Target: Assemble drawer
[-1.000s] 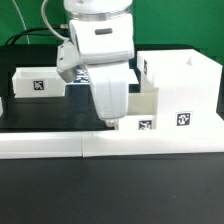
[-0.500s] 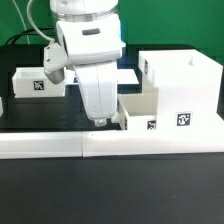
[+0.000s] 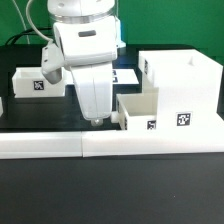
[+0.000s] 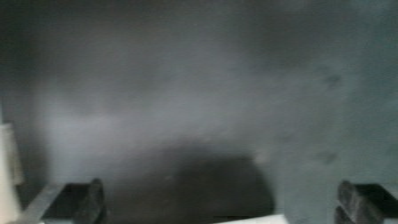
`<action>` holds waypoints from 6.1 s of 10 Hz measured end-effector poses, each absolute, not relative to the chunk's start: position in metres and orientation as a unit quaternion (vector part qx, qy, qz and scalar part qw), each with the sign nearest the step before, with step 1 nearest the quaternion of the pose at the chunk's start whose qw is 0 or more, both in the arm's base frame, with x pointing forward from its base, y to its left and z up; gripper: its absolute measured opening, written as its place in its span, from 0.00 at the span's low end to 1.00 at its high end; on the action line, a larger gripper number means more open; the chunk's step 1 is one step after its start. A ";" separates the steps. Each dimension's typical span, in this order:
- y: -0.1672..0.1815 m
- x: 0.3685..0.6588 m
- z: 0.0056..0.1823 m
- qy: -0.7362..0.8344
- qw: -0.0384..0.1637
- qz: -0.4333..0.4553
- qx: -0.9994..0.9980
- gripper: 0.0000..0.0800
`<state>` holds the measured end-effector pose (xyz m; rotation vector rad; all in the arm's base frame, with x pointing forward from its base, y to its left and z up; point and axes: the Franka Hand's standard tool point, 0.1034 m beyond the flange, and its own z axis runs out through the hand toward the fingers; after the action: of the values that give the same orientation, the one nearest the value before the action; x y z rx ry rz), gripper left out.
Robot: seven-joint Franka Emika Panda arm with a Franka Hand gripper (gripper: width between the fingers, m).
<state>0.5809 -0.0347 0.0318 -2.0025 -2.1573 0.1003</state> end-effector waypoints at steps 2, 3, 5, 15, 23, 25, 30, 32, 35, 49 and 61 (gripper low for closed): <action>-0.025 0.573 0.028 -0.732 0.105 0.037 -0.672 0.81; -0.018 0.572 0.026 -0.731 0.108 0.040 -0.672 0.81; -0.001 0.574 0.027 -0.730 0.108 0.040 -0.674 0.81; -0.002 0.584 0.034 -0.725 0.095 0.034 -0.681 0.81; 0.021 0.572 0.028 -0.721 0.106 0.041 -0.683 0.81; 0.034 0.576 0.028 -0.716 0.103 0.042 -0.690 0.81; -0.011 0.573 0.021 -0.735 0.072 0.009 -0.674 0.81; -0.023 0.560 0.025 -0.731 0.055 -0.005 -0.680 0.81; -0.025 0.545 0.026 -0.730 0.060 0.002 -0.681 0.81; -0.069 0.466 0.050 -0.375 -0.002 -0.048 -0.926 0.81; -0.082 0.421 0.073 -0.124 0.003 -0.043 -0.991 0.81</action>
Offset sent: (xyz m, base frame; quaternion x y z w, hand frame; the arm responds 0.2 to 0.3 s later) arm 0.0052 0.0362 -0.0026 0.0202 0.0067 0.0216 0.9995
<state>0.4207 -0.0816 0.0730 -3.1085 -0.3885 -0.1362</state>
